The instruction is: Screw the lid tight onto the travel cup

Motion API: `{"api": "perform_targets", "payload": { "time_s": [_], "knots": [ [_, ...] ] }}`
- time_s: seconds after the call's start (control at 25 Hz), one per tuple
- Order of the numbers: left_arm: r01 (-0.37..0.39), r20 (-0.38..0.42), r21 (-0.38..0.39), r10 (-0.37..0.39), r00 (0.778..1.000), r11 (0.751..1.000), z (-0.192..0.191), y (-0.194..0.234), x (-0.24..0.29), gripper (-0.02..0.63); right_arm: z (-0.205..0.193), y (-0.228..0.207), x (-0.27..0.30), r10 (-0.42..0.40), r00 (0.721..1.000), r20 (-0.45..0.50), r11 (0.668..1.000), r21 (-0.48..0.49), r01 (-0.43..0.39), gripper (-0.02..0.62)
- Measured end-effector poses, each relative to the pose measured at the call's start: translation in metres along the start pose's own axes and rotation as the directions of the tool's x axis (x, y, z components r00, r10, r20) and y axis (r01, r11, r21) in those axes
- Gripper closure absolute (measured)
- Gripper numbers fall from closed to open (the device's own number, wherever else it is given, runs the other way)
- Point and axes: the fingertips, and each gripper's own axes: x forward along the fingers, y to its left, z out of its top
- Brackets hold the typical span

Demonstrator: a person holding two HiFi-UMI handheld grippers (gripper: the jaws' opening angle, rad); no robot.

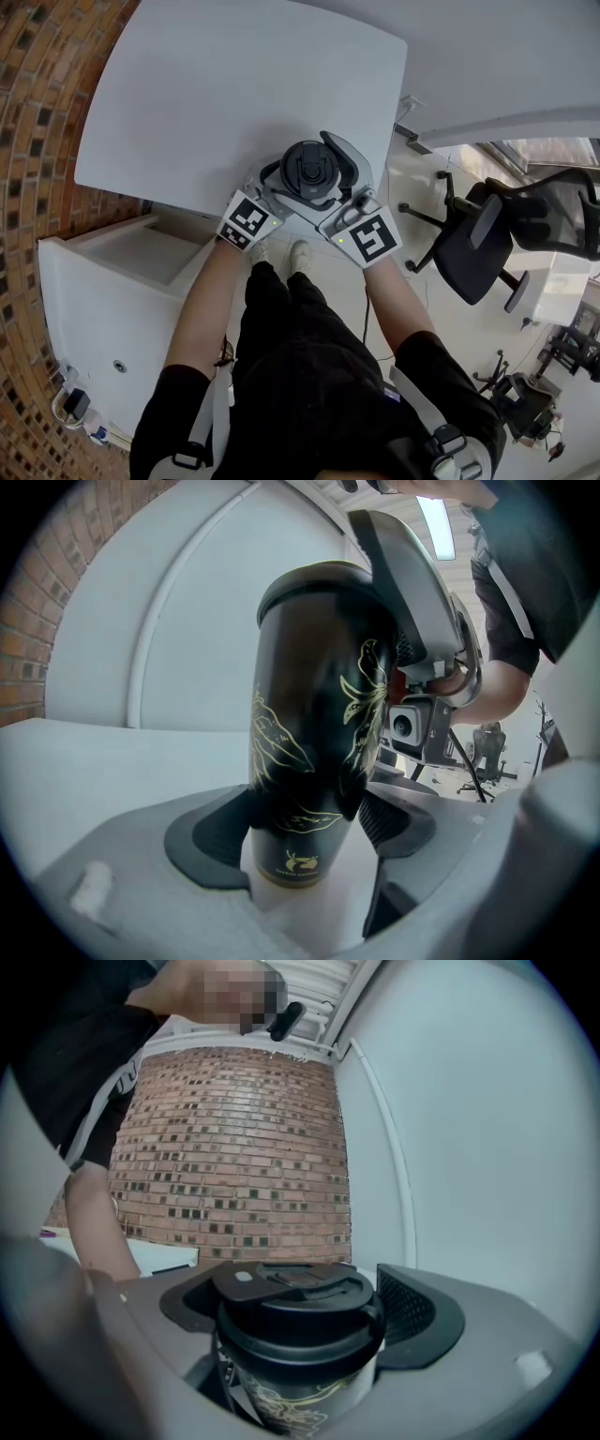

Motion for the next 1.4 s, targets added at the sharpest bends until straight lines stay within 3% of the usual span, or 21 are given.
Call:
{"api": "perform_targets", "payload": {
  "time_s": [0.24, 0.56, 0.76, 1.0, 1.08, 1.16, 1.28, 1.4],
  "knots": [
    [0.001, 0.000, 0.000, -0.001, 1.000, 1.000, 0.000, 0.000, 0.001, 0.238, 0.002, 0.001, -0.001, 0.071, 0.997, 0.030, 0.997, -0.006, -0.071, 0.118],
    [0.001, 0.002, -0.001, -0.001, 1.000, 1.000, 0.000, 0.000, -0.001, 0.238, 0.003, 0.003, 0.000, 0.053, 0.998, 0.034, 0.998, -0.026, -0.052, 0.118],
    [-0.001, 0.002, -0.001, 0.001, 1.000, 1.000, 0.000, 0.001, -0.001, 0.238, 0.005, -0.002, 0.000, -0.044, 0.998, 0.050, 0.999, -0.030, 0.045, 0.118],
    [-0.001, 0.000, 0.000, 0.001, 1.000, 1.000, 0.000, 0.000, 0.000, 0.238, 0.005, -0.007, -0.001, -0.196, 0.978, 0.069, 0.980, -0.005, 0.197, 0.126],
    [0.000, 0.001, -0.002, 0.000, 1.000, 1.000, 0.000, 0.001, 0.000, 0.238, 0.003, -0.006, 0.000, -0.209, 0.976, 0.064, 0.978, 0.018, 0.209, 0.129],
    [-0.001, 0.001, -0.003, 0.001, 1.000, 1.000, 0.000, 0.001, -0.001, 0.238, 0.001, -0.002, 0.001, -0.158, 0.986, 0.055, 0.986, 0.066, 0.154, 0.083],
    [-0.001, 0.000, -0.004, 0.001, 1.000, 1.000, -0.001, 0.000, 0.000, 0.238, 0.001, 0.003, -0.002, 0.009, 0.999, 0.031, 0.994, 0.110, -0.012, 0.060],
    [0.001, -0.001, -0.004, -0.001, 1.000, 1.000, -0.001, 0.000, 0.000, 0.238, -0.001, 0.008, -0.005, 0.220, 0.975, -0.038, 0.975, 0.053, -0.218, 0.060]
  ]
}}
